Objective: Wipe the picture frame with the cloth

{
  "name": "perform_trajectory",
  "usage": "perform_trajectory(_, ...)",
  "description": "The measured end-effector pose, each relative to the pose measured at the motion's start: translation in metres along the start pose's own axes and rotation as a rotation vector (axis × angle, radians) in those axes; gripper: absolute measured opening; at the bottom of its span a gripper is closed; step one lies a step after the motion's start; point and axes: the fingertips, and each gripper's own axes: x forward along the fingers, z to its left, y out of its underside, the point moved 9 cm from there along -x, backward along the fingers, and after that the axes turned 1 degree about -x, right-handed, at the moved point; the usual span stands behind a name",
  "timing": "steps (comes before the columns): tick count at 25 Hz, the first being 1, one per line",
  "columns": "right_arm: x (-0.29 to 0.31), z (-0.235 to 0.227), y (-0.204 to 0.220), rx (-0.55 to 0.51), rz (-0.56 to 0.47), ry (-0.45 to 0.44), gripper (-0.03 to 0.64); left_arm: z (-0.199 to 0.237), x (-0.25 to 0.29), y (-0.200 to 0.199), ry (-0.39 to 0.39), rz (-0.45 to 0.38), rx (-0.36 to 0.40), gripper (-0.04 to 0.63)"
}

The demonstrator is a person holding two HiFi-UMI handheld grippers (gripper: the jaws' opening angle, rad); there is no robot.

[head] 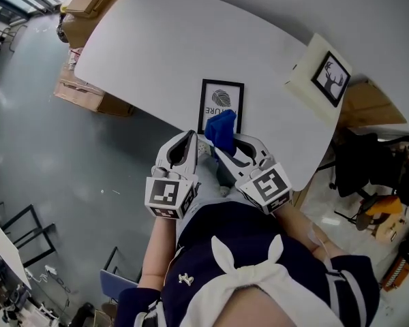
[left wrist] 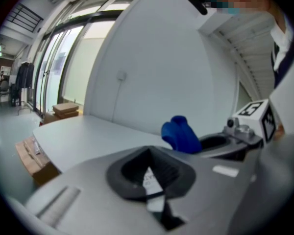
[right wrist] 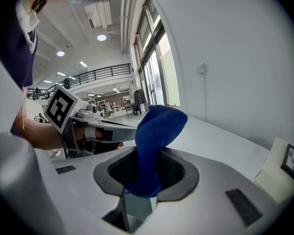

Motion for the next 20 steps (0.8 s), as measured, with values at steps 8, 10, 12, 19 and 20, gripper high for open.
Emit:
perform_trajectory(8,0.031,-0.028,-0.015,0.014,0.005,0.008,0.109,0.026,0.033,-0.013,0.025,0.03,0.0,0.005)
perform_trajectory(10,0.039,-0.034,-0.017,0.022,0.005,0.017,0.108,0.033,0.04,-0.016,0.034,0.04,0.003,0.005)
perform_trajectory(12,0.046,-0.041,-0.018,0.032,0.007,0.029,0.109,0.04,0.048,-0.017,0.043,0.048,0.005,0.005)
perform_trajectory(19,0.065,-0.06,-0.02,0.055,0.035,0.076,0.109,0.057,0.076,-0.022,0.09,0.078,0.018,0.005)
perform_trajectory(20,0.068,-0.063,-0.02,0.057,0.039,0.081,0.109,0.06,0.079,-0.023,0.096,0.084,0.021,0.005)
